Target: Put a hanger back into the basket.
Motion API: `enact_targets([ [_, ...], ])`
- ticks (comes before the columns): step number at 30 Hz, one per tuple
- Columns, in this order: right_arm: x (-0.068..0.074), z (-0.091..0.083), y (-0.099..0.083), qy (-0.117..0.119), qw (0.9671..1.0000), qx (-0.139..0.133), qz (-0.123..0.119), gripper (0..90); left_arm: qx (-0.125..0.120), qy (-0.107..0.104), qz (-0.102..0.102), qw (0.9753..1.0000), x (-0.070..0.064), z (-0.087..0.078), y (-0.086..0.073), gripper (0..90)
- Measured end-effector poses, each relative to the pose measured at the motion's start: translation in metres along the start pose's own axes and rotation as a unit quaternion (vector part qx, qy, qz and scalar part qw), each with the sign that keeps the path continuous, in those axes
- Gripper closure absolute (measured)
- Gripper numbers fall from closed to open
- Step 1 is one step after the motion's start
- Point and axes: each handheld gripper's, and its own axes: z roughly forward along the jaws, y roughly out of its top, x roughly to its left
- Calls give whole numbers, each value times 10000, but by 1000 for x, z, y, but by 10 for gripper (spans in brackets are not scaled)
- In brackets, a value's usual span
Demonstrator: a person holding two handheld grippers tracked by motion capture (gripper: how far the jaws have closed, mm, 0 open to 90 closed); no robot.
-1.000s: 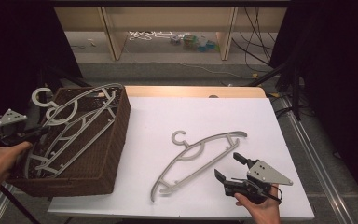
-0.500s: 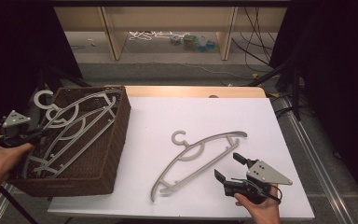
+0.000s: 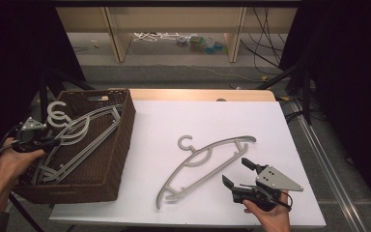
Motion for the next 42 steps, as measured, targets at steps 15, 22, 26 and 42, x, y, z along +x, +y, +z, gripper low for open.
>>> enact_targets([
  [15,-1,0,0,31,10000,-60,52,162,233,-211,-432,9986,-2,6,-3,641],
  [22,0,0,0,13,10000,-29,41,162,-112,-103,-500,9986,-6,-9,7,469],
  [26,0,0,0,34,10000,-61,53,162,-398,-159,-677,9968,-13,-16,12,391],
  [42,0,0,0,18,10000,-74,33,161,-1768,-833,-1025,9753,-75,-46,41,276],
])
